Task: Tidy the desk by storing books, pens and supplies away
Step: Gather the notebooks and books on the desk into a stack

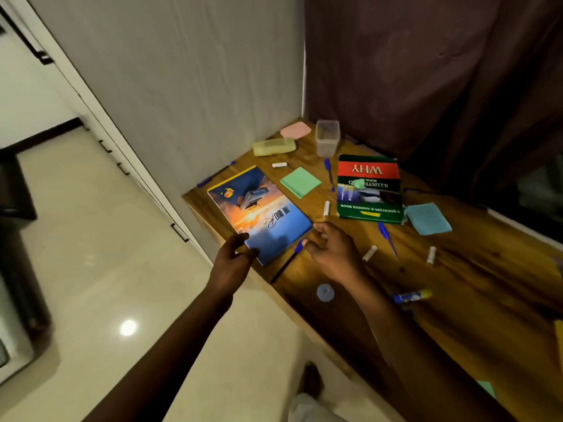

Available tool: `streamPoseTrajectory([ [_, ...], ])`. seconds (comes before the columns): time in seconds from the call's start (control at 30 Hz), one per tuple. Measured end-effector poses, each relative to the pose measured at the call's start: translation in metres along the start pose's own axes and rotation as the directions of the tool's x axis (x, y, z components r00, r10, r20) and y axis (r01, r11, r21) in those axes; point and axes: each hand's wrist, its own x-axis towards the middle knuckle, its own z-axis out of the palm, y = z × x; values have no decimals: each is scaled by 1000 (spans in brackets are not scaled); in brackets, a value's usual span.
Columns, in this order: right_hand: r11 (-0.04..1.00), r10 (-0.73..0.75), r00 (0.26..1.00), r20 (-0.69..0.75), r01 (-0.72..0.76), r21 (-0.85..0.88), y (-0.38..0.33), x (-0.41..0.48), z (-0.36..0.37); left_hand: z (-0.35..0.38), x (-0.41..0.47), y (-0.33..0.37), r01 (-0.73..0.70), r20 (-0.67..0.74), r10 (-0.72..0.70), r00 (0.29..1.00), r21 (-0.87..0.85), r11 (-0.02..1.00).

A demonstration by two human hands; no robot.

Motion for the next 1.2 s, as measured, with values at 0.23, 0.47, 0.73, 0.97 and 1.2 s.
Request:
streamPoseTrajectory([
  [0.23,973,18,998,67,-2,-232,0,62,24,6,37,0,144,106,-140,984,-29,989],
  [0.47,890,74,995,69,-35,-454,1,87,49,6,56,-2,218,192,-196,962,-99,971],
  [0.73,976,216,975,-44,-217,-13,-6,102,60,-10,67,-6,291,263,-239,935,-181,939],
  [0.97,772,221,975,0,-175,611,-64,82,52,-26,74,8,107,195,-87,977,-93,990],
  [1.2,959,-216,954,-210,247,138,-109,31,-20,-52,106,76,-755,311,694,649,376,538],
])
